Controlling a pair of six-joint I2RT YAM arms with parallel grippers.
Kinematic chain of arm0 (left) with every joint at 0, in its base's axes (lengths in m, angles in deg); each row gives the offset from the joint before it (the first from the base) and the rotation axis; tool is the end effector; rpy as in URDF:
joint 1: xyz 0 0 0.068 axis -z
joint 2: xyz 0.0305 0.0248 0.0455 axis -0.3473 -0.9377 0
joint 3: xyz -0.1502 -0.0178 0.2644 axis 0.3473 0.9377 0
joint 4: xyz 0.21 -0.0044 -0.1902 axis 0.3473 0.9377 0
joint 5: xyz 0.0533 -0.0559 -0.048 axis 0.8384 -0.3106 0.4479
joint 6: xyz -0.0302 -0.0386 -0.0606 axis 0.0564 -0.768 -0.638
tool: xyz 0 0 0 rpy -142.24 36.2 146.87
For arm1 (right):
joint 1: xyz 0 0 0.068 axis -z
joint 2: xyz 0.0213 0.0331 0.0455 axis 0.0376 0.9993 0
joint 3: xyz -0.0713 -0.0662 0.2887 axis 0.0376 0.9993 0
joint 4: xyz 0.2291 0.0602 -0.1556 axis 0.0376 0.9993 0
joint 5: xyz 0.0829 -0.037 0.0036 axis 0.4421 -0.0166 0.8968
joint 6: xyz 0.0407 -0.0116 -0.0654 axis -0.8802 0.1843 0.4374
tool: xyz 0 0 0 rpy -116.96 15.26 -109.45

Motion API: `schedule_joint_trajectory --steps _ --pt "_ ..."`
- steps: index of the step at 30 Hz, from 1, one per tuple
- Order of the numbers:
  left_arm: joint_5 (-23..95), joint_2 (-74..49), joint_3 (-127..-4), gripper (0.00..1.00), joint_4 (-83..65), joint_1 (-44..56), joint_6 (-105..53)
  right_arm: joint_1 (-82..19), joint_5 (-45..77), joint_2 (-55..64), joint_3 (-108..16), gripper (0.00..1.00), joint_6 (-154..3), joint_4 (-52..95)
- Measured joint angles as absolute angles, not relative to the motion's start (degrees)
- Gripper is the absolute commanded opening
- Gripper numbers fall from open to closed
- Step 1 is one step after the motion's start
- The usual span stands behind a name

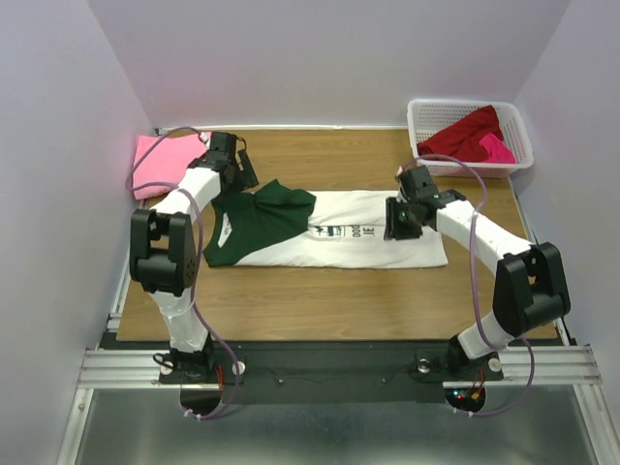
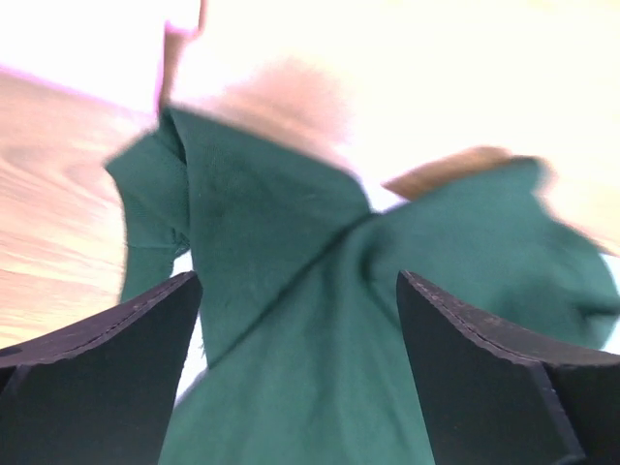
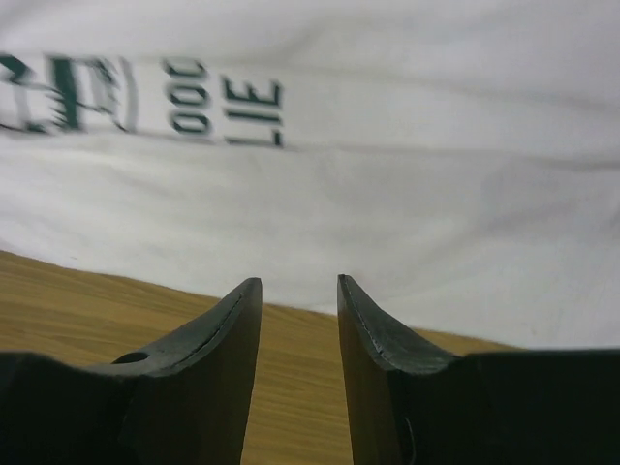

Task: Fold and stack the t-shirts
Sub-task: Fold the tshirt

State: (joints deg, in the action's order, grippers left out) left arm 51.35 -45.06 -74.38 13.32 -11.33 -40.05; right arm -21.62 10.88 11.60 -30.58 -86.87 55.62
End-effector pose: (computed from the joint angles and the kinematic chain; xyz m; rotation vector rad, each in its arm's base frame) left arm 0.4685 -0.0662 0.2238 -0.3998 2.3611 -0.1398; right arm 0.3195 0.1156 0.2117 -0.0433 2.6940 0.2581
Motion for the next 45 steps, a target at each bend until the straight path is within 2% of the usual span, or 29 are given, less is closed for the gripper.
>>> schedule_joint_trajectory --steps 7,12,15,21,28,44,45 --pt "44.7 -39.4 -75.9 0.91 6.6 -11.3 -30.5 -21.6 20.5 19.5 -48.9 0.43 -86.0 51.1" --pt "38.2 -44.9 -77.7 0.82 3.3 -10.7 -23.3 -22.1 26.6 32.6 -59.4 0.43 -87.5 45.8" --pt "34.2 -49.6 -79.1 0.72 2.8 -10.4 -18.9 -22.8 28.4 39.6 -64.8 0.43 -88.1 44.7" --pt "26.8 -56.7 -84.3 0.67 2.8 -10.3 -13.0 -25.3 30.7 50.8 -74.6 0.43 -89.5 43.8" --pt "21.9 -60.7 -89.5 0.62 3.0 -10.3 -10.2 -27.3 32.2 55.8 -79.7 0.43 -91.0 43.0" --pt "20.2 -66.7 -94.0 0.57 4.4 -10.3 -8.3 -27.9 34.2 60.3 -82.3 0.42 -92.9 42.3" --pt "20.0 -66.7 -94.0 0.54 4.4 -10.3 -8.3 -28.0 34.3 60.6 -82.3 0.42 -93.0 42.3"
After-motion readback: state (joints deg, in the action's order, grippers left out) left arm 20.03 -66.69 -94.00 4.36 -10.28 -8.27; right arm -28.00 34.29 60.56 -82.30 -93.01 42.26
